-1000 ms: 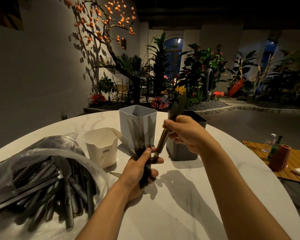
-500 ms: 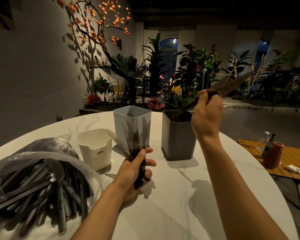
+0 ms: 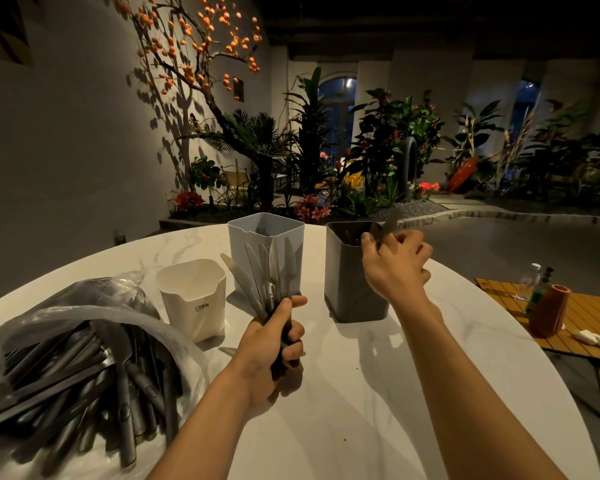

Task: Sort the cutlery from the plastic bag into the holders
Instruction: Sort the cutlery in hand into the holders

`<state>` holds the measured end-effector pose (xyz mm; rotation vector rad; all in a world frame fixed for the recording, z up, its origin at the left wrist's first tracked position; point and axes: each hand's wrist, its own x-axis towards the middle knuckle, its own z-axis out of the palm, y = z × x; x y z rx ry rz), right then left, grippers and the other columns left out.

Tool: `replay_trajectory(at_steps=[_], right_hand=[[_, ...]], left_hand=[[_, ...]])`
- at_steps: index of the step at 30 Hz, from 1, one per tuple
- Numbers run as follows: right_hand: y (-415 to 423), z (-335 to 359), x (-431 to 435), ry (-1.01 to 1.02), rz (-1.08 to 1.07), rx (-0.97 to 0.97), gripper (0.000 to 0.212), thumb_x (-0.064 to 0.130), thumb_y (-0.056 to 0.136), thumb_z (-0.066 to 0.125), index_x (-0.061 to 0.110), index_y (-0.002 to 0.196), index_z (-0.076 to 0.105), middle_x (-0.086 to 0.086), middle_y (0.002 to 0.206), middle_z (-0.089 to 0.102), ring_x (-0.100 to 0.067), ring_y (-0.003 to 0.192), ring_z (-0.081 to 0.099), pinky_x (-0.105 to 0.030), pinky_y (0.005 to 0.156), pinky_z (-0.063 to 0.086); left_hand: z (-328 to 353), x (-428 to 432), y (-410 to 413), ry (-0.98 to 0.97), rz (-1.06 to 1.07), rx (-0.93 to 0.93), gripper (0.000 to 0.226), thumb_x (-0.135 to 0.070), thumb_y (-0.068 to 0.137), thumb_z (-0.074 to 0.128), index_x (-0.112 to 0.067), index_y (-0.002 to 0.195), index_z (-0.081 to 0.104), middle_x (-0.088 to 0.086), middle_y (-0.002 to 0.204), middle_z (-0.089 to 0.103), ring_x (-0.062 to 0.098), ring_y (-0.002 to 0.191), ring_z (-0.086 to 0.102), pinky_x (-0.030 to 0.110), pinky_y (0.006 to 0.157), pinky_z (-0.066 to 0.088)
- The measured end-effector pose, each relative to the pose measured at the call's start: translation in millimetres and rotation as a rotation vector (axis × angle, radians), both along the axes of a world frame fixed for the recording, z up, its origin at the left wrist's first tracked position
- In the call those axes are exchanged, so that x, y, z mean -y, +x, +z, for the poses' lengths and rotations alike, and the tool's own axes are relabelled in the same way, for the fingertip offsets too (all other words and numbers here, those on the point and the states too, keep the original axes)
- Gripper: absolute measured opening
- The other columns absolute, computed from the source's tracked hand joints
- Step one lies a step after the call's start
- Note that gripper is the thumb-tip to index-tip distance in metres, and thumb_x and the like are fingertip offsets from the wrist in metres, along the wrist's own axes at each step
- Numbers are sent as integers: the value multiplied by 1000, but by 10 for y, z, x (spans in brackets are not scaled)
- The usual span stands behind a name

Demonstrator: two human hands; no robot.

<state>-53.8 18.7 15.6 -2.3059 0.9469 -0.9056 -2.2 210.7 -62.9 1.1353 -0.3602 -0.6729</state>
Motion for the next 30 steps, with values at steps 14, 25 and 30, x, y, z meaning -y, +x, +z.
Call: replay_trajectory(at_steps=[14,25,30], right_hand=[[-16,35,-42,-434,46,119,35,32,108,38,21,135,57,-2,140,58,-28,138,40,-52,102,43],[17,220,-256,-310,267,507,24,25,103,52,9,94,67,-5,95,64,-16,85,59,-35,71,53],[70,150,-511,260,600,-71,49,47,93,65,-2,95,69,-24,86,64,-19,71,55,-29,64,45]], left_hand=[[-1,-3,-5,-4,5,-12,34,-37,106,46,-16,121,68,2,63,49,12,48,39,23,49,39],[12,-37,7,-101,-39,-112,44,-31,107,32,-10,126,65,5,63,44,13,47,37,25,45,32],[1,-46,-3,-106,-47,-99,44,-26,102,32,-7,122,66,5,63,44,13,48,36,25,47,31]])
